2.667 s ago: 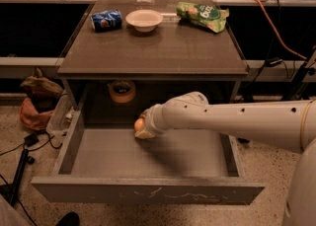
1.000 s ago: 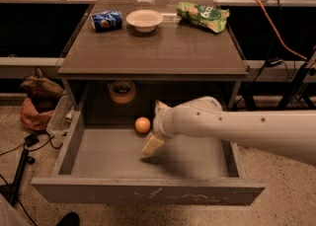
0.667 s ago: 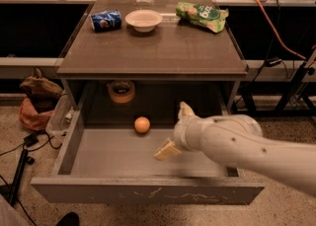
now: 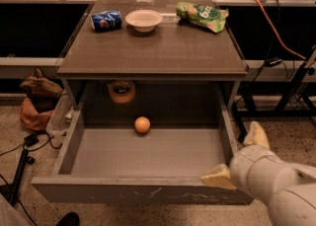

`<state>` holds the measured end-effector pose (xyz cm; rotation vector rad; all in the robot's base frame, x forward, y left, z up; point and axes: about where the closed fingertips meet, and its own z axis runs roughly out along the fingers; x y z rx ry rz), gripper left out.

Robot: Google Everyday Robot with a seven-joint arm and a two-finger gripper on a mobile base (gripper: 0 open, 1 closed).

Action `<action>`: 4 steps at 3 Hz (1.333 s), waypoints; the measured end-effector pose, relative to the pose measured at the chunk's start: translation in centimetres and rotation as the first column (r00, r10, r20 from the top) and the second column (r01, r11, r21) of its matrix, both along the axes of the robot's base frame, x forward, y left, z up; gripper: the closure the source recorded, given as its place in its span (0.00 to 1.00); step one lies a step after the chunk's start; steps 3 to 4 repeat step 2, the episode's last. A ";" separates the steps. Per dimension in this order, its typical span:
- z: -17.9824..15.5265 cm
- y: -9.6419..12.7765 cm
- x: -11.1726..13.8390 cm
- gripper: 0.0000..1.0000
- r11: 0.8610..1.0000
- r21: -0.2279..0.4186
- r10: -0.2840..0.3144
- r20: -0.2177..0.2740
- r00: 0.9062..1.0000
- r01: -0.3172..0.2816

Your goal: Place orange into top drawer

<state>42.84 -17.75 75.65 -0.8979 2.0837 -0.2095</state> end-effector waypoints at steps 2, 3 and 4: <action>4.2 -0.2 -0.6 0.00 0.999 -0.045 -0.014 0.076 0.997 0.018; 4.2 -0.2 -0.6 0.00 0.999 -0.045 -0.014 0.076 0.997 0.018; 4.2 -0.2 -0.6 0.00 0.999 -0.045 -0.014 0.076 0.997 0.018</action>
Offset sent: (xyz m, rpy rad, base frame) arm -0.0047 0.0019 0.0560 -0.0373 -0.0959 0.0076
